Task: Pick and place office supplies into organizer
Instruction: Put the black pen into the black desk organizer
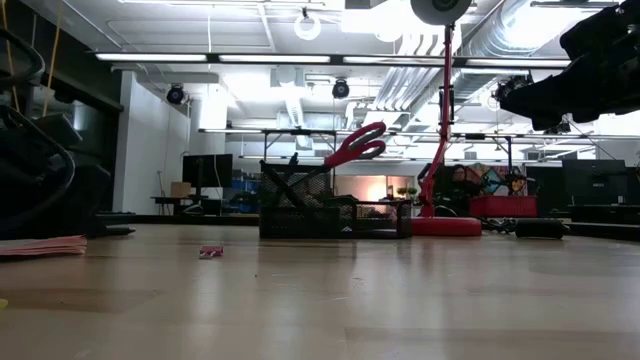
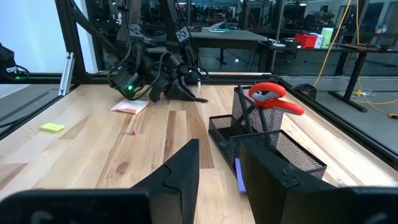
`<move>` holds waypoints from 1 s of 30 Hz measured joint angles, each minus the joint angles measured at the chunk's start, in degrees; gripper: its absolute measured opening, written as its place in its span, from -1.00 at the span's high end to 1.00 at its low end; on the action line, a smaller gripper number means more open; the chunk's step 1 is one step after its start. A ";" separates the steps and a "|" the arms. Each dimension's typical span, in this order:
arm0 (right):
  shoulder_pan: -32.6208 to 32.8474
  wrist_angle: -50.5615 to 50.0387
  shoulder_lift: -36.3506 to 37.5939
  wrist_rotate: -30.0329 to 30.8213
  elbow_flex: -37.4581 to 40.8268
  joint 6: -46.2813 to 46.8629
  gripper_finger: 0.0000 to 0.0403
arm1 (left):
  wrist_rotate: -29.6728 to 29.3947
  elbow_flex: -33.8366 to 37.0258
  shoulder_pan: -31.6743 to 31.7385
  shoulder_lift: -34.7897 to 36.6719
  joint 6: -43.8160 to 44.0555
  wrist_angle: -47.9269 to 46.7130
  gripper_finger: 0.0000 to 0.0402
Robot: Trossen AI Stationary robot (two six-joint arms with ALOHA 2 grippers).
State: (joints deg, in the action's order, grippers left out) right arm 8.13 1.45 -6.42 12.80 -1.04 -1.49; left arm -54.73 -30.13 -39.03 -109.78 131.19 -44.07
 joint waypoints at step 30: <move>0.00 -0.02 0.00 -0.17 0.00 0.00 0.46 | -5.31 -7.99 0.04 1.12 -1.45 -8.87 0.80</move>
State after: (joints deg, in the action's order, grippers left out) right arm 8.13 1.43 -6.42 12.62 -1.04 -1.49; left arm -60.03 -38.12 -38.98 -108.66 129.73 -52.94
